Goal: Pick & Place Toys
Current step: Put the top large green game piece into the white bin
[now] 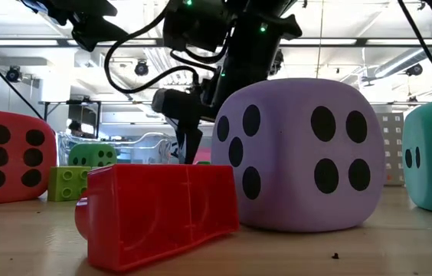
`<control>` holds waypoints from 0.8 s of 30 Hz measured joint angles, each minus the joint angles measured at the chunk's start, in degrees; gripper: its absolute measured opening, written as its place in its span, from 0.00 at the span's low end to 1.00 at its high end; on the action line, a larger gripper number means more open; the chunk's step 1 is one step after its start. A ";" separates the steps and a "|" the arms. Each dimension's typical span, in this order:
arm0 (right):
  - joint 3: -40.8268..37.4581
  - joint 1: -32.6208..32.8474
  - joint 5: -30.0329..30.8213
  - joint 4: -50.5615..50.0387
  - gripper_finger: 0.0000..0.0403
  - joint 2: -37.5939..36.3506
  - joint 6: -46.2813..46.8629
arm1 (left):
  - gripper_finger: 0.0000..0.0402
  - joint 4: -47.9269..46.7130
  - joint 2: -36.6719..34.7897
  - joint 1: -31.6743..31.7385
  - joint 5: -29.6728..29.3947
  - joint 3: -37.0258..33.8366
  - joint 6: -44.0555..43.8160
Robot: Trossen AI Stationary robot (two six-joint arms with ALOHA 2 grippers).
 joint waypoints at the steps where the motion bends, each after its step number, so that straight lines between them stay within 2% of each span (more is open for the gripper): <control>1: -0.02 0.00 -0.02 -0.02 0.92 0.00 0.27 | 0.71 0.00 0.00 0.00 0.00 -0.01 0.00; 4: -0.15 0.00 -0.02 -0.15 0.81 0.00 0.40 | 0.71 0.00 0.00 0.00 0.00 -0.01 0.00; 11: -0.15 0.00 -0.06 -0.22 0.47 0.00 0.41 | 0.71 -0.22 0.00 0.00 -0.02 0.01 -0.20; 15: -0.15 -0.02 -0.21 -1.27 0.32 -0.07 0.23 | 0.71 -0.30 0.00 0.00 0.00 0.00 -0.24; 17: -0.13 0.00 -0.29 -2.15 0.28 -0.17 -0.05 | 0.71 -0.34 0.00 0.01 0.00 0.01 -0.26; 24: -0.11 0.00 -0.50 -4.05 0.28 -0.20 -1.09 | 0.71 -0.35 0.00 0.02 0.02 -0.01 -1.09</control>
